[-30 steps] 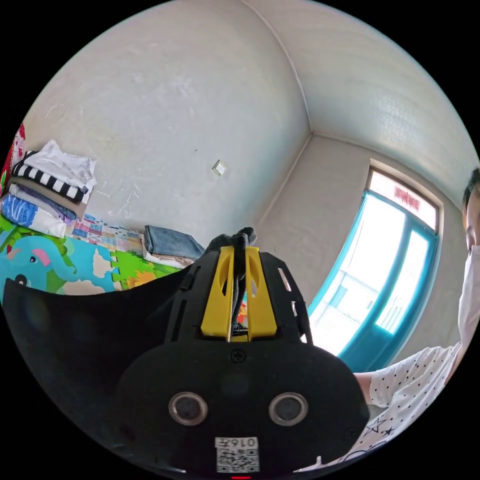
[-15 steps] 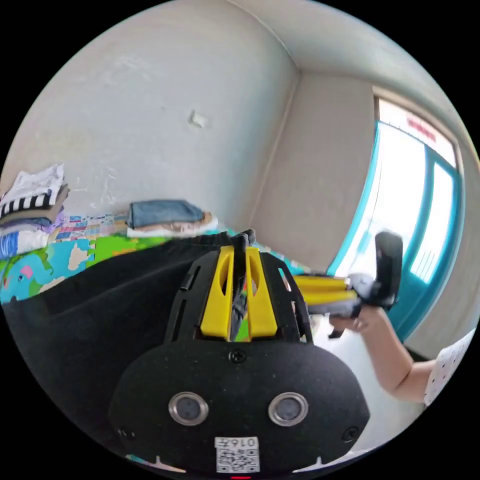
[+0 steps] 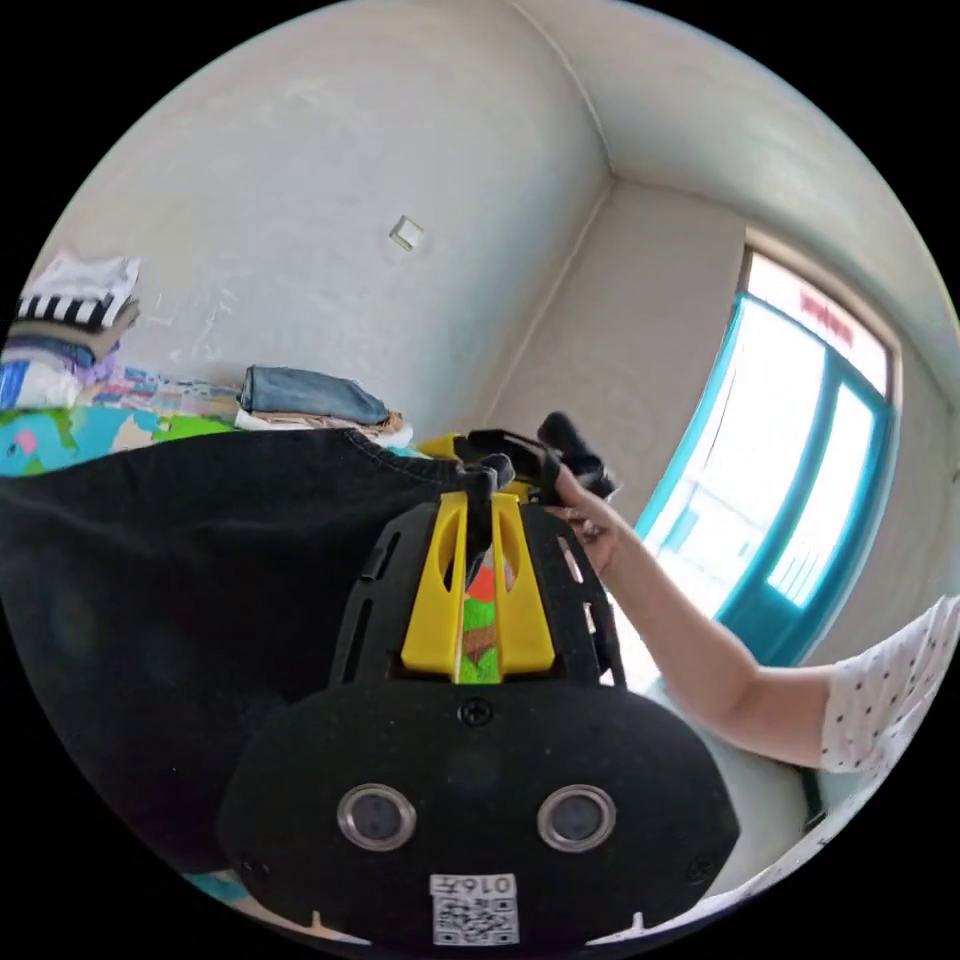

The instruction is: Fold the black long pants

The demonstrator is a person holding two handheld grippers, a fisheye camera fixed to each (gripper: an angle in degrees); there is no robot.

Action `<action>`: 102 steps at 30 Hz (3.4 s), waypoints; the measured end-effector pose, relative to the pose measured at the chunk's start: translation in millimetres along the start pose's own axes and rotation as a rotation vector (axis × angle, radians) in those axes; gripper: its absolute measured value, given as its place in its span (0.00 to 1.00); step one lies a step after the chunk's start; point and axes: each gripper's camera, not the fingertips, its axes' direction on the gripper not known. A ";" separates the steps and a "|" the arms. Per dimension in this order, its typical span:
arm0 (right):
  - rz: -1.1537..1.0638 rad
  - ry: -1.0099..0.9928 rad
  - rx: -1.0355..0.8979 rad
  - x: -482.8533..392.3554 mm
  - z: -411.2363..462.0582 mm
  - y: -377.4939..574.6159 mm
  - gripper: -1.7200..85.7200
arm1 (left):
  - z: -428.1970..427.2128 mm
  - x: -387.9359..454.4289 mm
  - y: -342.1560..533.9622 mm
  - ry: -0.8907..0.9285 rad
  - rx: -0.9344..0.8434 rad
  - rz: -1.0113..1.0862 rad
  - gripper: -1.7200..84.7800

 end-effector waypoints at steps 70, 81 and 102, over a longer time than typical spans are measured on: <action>-0.575 0.348 0.293 -515.4 164.8 114.1 0.23 | -522.3 -116.9 -109.6 -0.375 0.037 -0.288 0.07; -0.727 0.494 0.011 -676.1 316.2 29.8 0.18 | -459.3 -3.2 -124.4 -0.555 -0.005 -0.001 0.07; -0.766 0.809 -0.217 -743.1 405.7 -17.8 0.20 | -428.0 59.0 -114.8 -0.598 -0.078 0.113 0.07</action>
